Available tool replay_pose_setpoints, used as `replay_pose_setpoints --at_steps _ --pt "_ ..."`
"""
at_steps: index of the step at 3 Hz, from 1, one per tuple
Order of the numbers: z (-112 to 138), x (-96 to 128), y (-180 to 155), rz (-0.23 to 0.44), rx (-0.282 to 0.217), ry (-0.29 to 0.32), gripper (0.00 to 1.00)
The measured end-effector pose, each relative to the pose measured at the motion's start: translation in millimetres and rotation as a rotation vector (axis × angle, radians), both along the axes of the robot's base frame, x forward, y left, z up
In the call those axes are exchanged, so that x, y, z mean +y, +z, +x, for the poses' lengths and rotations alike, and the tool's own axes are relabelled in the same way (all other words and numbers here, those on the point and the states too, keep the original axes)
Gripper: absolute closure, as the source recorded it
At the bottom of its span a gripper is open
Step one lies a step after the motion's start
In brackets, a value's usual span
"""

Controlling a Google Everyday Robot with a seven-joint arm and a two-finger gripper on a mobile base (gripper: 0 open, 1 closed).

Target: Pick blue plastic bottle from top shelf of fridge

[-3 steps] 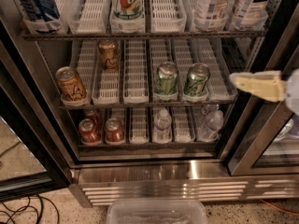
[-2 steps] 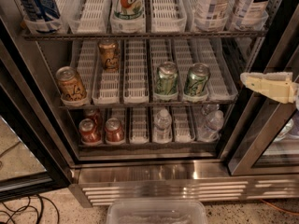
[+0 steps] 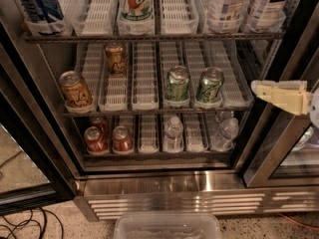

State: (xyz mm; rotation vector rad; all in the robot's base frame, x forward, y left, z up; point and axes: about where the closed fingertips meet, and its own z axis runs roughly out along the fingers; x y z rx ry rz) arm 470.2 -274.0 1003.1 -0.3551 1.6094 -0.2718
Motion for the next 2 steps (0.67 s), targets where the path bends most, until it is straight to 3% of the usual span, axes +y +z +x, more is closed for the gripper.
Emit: replay_pose_setpoints --at_steps 1,2 --pt "-10 34 1 0.052 0.035 -0.004 0.0" --pt "-14 63 14 0.109 0.034 -0.004 0.0"
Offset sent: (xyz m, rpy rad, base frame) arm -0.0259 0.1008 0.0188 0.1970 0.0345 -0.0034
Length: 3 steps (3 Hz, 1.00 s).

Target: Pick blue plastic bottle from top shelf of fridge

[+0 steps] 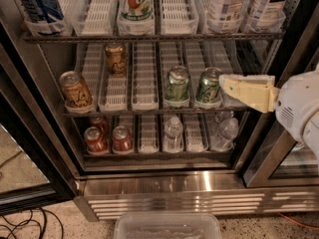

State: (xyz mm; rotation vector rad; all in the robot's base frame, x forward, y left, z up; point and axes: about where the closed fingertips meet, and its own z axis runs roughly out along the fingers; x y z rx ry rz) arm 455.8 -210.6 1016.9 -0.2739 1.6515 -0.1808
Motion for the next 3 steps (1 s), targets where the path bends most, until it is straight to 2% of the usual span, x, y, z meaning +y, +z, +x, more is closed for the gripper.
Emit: replay_pose_setpoints --at_steps 1,2,3 --pt "0 12 25 0.092 -0.049 -0.005 0.0" --pt "-6 3 41 0.175 -0.121 0.006 0.15" --pt "-6 31 53 0.212 -0.196 0.109 0.18"
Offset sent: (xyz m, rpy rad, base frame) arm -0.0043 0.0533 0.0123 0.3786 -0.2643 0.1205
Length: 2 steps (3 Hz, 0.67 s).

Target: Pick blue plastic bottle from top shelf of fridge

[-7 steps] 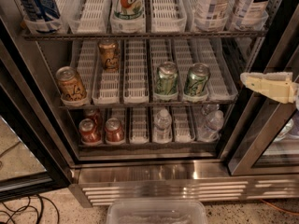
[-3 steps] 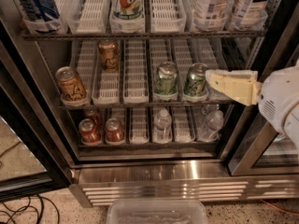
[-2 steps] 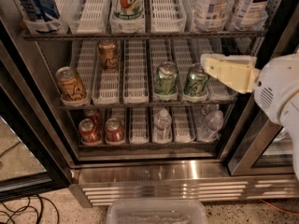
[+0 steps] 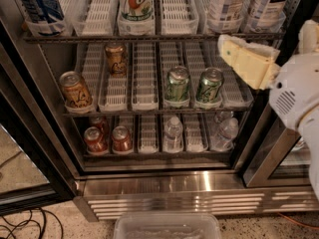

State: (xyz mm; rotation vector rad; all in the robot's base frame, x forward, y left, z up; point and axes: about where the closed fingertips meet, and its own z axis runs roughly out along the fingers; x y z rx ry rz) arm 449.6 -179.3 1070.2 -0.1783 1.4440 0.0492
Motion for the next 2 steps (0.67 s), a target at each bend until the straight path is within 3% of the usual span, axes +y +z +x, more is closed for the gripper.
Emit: replay_pose_setpoints --at_steps 1,2 --pt "-0.7 19.4 -3.8 0.022 -0.062 0.095 0.24" --pt "3.2 25.4 -11.4 -0.003 -0.093 0.105 0.24"
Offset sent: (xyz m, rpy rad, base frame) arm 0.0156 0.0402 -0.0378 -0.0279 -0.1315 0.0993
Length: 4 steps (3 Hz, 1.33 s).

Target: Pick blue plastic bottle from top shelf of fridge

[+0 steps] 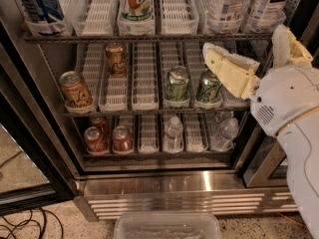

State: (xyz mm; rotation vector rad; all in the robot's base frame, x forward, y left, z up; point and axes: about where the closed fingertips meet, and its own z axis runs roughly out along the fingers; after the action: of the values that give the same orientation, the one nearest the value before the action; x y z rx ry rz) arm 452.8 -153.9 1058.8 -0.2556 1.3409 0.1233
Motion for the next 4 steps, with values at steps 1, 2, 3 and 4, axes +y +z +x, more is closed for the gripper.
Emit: replay_pose_setpoints --at_steps 1,2,3,4 --pt "12 -5 -3 -0.026 -0.033 -0.06 0.24" --pt "35 -15 -9 -0.042 -0.055 -0.152 0.25" --pt "63 -26 -7 -0.062 -0.081 -0.241 0.31" --pt "83 -38 1 -0.067 -0.106 -0.311 0.36"
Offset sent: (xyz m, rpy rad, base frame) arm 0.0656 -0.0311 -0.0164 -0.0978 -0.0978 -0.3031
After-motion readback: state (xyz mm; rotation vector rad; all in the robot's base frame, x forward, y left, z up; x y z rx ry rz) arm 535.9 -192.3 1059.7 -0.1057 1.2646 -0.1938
